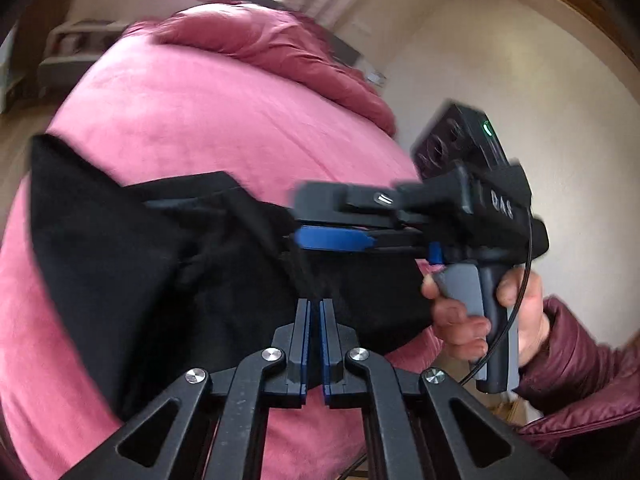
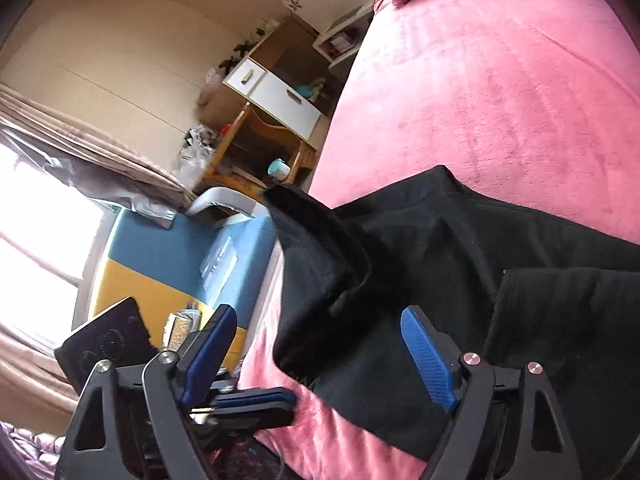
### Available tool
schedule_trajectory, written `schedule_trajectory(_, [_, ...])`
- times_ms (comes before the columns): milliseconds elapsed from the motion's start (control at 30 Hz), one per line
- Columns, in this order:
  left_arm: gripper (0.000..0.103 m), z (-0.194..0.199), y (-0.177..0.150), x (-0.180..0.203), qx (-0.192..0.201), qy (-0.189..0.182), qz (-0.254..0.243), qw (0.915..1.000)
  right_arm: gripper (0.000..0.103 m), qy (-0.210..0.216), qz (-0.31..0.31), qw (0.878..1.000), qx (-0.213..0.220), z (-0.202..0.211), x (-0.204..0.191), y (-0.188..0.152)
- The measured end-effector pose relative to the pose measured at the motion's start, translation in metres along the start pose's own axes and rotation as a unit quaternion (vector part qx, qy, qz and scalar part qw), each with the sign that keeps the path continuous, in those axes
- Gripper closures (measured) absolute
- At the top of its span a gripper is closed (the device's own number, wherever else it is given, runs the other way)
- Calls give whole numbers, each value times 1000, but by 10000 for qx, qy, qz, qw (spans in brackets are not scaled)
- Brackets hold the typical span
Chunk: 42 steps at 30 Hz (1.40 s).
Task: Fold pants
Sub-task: 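Grasp the pants edge with the right tool and lift it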
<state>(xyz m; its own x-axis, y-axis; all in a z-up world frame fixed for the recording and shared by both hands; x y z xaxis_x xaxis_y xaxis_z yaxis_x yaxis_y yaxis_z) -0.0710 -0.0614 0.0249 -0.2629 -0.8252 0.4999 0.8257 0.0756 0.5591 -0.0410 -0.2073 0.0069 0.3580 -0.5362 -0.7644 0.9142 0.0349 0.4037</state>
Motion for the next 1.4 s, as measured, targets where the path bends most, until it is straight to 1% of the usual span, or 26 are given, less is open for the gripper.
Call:
schedule_trajectory(33, [99, 5, -2, -11, 0, 36, 241, 9997, 18, -10, 37, 10000, -38, -2, 0, 0])
schedule_trajectory(67, [97, 11, -4, -25, 15, 115, 514, 9986, 18, -48, 104, 9999, -87, -6, -2, 0])
schedule_trajectory(100, [83, 17, -7, -40, 40, 346, 818, 9960, 18, -117, 168, 9997, -141, -11, -3, -3])
schedule_trajectory(133, [73, 25, -12, -58, 74, 747, 1066, 9915, 18, -141, 182, 9996, -178, -16, -3, -5])
schedule_trajectory(167, [64, 32, -17, -72, 131, 1103, 1191, 9867, 18, -143, 175, 9995, -202, -18, -1, -5])
schedule_trajectory(200, [62, 36, -21, -78, 149, 1293, 1233, 9838, 18, -164, 159, 9994, -242, -23, 0, -8])
schedule_trajectory(233, [61, 38, -24, -83, 116, 1374, 1246, 9826, 18, -178, 137, 9994, -251, -27, 0, -9])
schedule_trajectory(300, [49, 39, -28, -89, 11, 1523, 1259, 9803, 18, -85, -59, 9996, -255, -34, 6, -11])
schedule_trajectory(333, [49, 38, -28, -90, 23, 1513, 1293, 9800, 18, 6, -155, 9996, -253, -37, 7, -10])
schedule_trajectory(467, [49, 34, -26, -89, 40, 1385, 1357, 9810, 18, -124, -125, 9998, -132, -45, 4, 0])
schedule_trajectory(533, [49, 30, -28, -86, 14, 1346, 1330, 9819, 18, -155, -86, 9997, -183, -51, 3, 7])
schedule_trajectory(567, [49, 28, -28, -86, -2, 1308, 1346, 9822, 18, -172, -53, 9995, -255, -57, 3, 10])
schedule_trajectory(633, [49, 31, -27, -83, -6, 1253, 1302, 9835, 18, -402, -21, 9981, -460, -76, 8, 17])
schedule_trajectory(733, [49, 29, -28, -80, -35, 1291, 1140, 9851, 18, -542, -10, 9961, -700, -100, 15, 24])
schedule_trajectory(800, [49, 29, -29, -80, -61, 1261, 1163, 9852, 21, -592, 0, 9948, -834, -114, 16, 30])
schedule_trajectory(833, [49, 30, -30, -80, -49, 1251, 1185, 9850, 30, -568, 18, 9943, -902, -119, 16, 31])
schedule_trajectory(867, [49, 32, -30, -81, -33, 1235, 1212, 9849, 46, -518, 73, 9932, -1038, -127, 14, 32])
schedule_trajectory(900, [49, 33, -30, -84, -1, 1187, 1280, 9846, 53, -515, 187, 9911, -1215, -133, 13, 33])
schedule_trajectory(933, [48, 34, -30, -86, 15, 1158, 1331, 9843, 68, -618, 426, 9869, -1426, -142, 7, 32])
schedule_trajectory(967, [48, 36, -29, -88, 37, 1145, 1381, 9838, 80, -686, 563, 9846, -1508, -146, 3, 30])
schedule_trajectory(1033, [48, 41, -29, -94, 165, 1121, 1529, 9817, 88, -714, 931, 9793, -1651, -149, -11, 26])
schedule_trajectory(1067, [48, 45, -29, -99, 231, 1053, 1661, 9802, 89, -748, 1145, 9779, -1582, -144, -21, 26])
schedule_trajectory(1100, [48, 47, -27, -103, 279, 999, 1783, 9785, 89, -736, 1200, 9783, -1522, -138, -25, 25])
schedule_trajectory(1200, [48, 54, -23, -109, 417, 1005, 1906, 9756, 89, -471, 1195, 9860, -1064, -103, -42, 32])
schedule_trajectory(1333, [48, 53, -13, -104, 508, 914, 1802, 9781, 89, -282, 1281, 9896, -582, -51, -59, 31])
schedule_trajectory(1400, [48, 48, -8, -96, 503, 866, 1674, 9808, 89, -281, 1290, 9907, -322, -21, -63, 28])
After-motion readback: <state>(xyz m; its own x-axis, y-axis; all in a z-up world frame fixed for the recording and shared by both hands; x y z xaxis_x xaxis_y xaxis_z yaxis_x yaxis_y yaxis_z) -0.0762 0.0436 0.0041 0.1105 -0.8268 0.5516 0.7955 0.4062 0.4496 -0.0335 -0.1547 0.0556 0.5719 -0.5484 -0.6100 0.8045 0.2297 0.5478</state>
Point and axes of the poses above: each gripper's, at about its wrist camera, not at the fingertips, and z roughly against the way its jaws point, x to its right, y to its top, the point moved 2 cm from there along -z, roughly the way its jaws point, and after that the axes turned 7 degrees about y, right-handed, at the moved point
